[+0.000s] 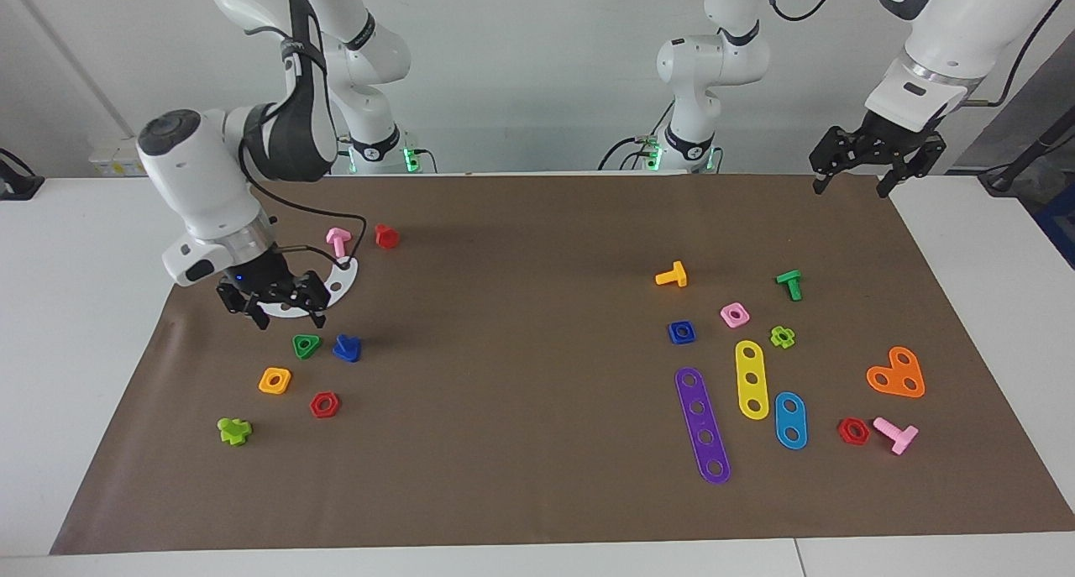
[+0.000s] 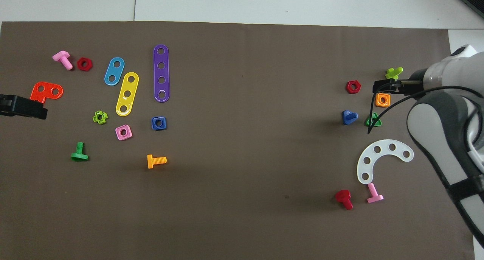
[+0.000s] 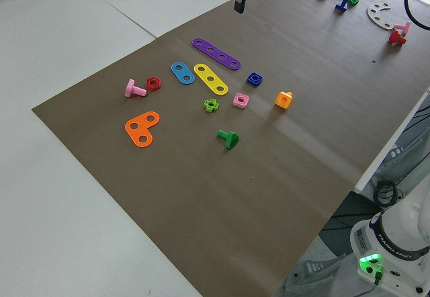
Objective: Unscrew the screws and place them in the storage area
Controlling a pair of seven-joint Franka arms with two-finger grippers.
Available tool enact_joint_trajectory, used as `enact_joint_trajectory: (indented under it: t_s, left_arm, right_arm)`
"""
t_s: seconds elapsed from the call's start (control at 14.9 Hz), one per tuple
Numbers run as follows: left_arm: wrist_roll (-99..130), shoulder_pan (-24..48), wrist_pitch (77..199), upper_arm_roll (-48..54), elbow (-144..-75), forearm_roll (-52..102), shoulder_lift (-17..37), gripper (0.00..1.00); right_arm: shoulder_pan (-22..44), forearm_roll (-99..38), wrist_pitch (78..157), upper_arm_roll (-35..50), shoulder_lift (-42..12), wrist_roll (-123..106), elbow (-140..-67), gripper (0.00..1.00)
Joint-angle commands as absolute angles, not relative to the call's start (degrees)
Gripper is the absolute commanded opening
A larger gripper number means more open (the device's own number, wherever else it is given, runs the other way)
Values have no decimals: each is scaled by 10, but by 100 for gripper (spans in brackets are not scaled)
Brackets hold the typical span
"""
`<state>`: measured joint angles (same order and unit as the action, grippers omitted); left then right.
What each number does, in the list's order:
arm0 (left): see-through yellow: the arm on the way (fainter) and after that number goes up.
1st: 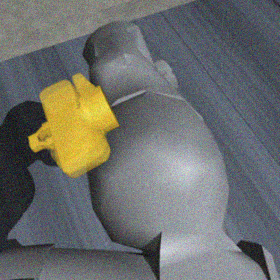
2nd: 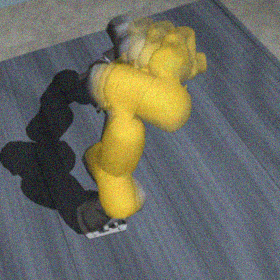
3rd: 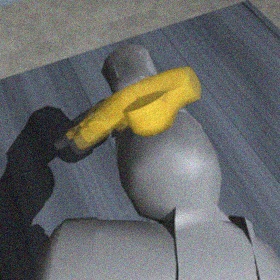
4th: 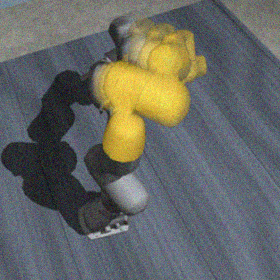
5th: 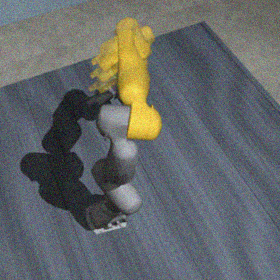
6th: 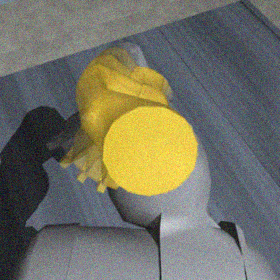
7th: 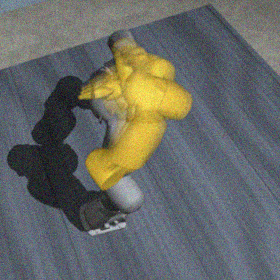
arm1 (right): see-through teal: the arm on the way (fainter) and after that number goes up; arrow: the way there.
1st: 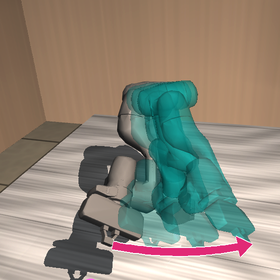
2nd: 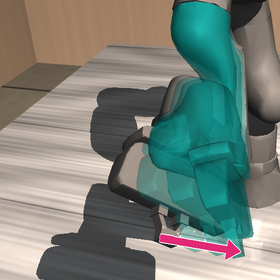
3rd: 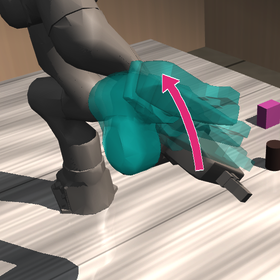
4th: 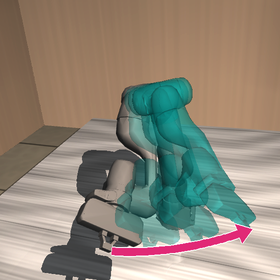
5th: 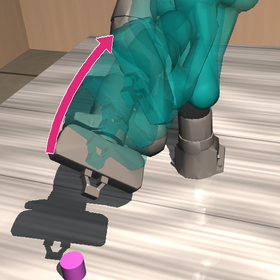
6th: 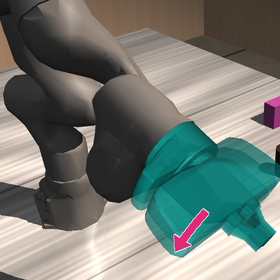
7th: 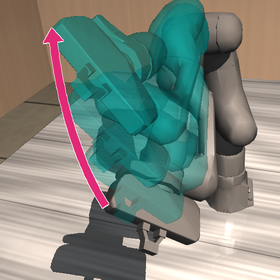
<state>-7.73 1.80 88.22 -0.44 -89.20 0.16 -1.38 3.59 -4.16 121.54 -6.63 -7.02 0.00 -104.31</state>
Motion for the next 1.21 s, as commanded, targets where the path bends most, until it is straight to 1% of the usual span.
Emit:
enact_joint_trajectory:
  t_s: [0.0,0.13,0.27,0.4,0.47,0.67,1.14]
  left_arm:
    - [-80,12,882,-2,-908,3,-29,100]
    - [-80,12,882,-2,-908,3,-29,100]
    - [-80,12,882,-2,-908,3,-29,100]
    - [-80,12,882,-2,-908,3,-29,100]
    - [-80,12,882,-2,-908,3,-29,100]
    - [-80,12,882,-2,-908,3,-29,100]
    - [-80,12,882,-2,-908,3,-29,100]
  right_arm:
    - [33,31,1119,-59,-34,37,-995,100]
    - [31,40,1023,-63,-16,38,-946,100]
    - [26,41,935,-77,-15,37,-884,100]
    - [25,42,883,-80,-7,36,-852,100]
    - [25,41,868,-78,0,28,-852,100]
    - [33,33,859,-70,26,24,-888,100]
    - [41,23,844,-66,29,-1,-893,100]
